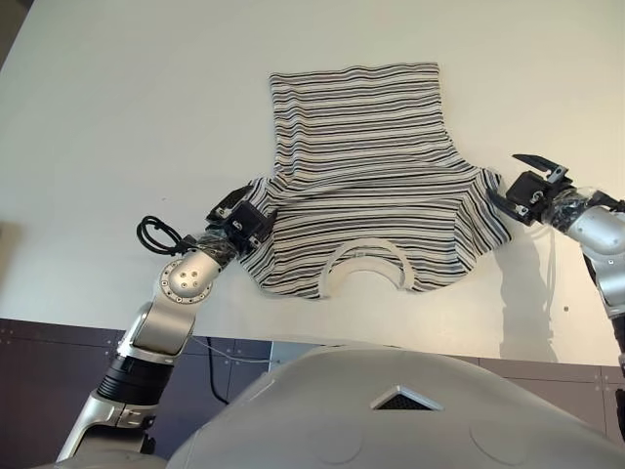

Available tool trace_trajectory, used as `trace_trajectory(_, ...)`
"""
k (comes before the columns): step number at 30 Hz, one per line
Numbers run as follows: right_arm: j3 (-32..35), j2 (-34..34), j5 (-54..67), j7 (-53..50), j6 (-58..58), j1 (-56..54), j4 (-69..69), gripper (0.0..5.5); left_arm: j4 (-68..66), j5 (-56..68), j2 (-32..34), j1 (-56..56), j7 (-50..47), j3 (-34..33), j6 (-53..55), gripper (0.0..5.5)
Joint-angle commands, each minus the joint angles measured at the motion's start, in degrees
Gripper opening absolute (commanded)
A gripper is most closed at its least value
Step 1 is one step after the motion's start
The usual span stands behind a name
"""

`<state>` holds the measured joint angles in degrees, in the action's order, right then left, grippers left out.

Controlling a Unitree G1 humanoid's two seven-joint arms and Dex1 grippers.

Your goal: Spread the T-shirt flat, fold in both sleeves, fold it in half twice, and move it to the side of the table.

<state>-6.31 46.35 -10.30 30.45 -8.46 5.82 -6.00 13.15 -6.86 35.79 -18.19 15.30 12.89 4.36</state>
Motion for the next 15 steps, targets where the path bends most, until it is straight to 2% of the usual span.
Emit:
trace_trajectory(1, 6.99, -3.56, 10.73, 1.13, 3.72, 0.38, 8.57, 3.44, -1.07, -0.1, -1.53, 2.02, -0.97, -4.21, -0.23, 2.95)
trace_trajectory(4, 8.26, 1.44, 20.24, 12.09, 10.75, 2.4, 20.08, 3.44, 7.61, 5.38, -1.79, -0.05, 0.56, -12.03, 2.31, 2.95)
trace_trajectory(6, 6.08, 4.96, 20.23, 18.45, 10.16, 5.87, 22.01, 3.44, 11.8, 8.4, -2.49, -1.01, 1.11, -15.7, 5.5, 2.95)
trace_trajectory(9, 0.7, 5.66, 9.94, 17.71, 3.69, 7.52, 11.61, 3.44, 12.8, 11.34, -5.57, -1.43, 0.61, -17.62, 8.5, 2.95)
trace_trajectory(11, -0.25, 6.88, 5.31, 16.69, -1.55, 8.98, 4.96, 3.44, 10.14, 11.91, -8.16, -2.62, -1.56, -20.36, 8.85, 2.95)
trace_trajectory(15, 0.52, 11.04, 7.99, 21.97, -9.08, 12.1, 4.58, 3.44, 7.42, 10.13, -14.16, -10.52, -7.45, -25.51, 6.01, 2.95)
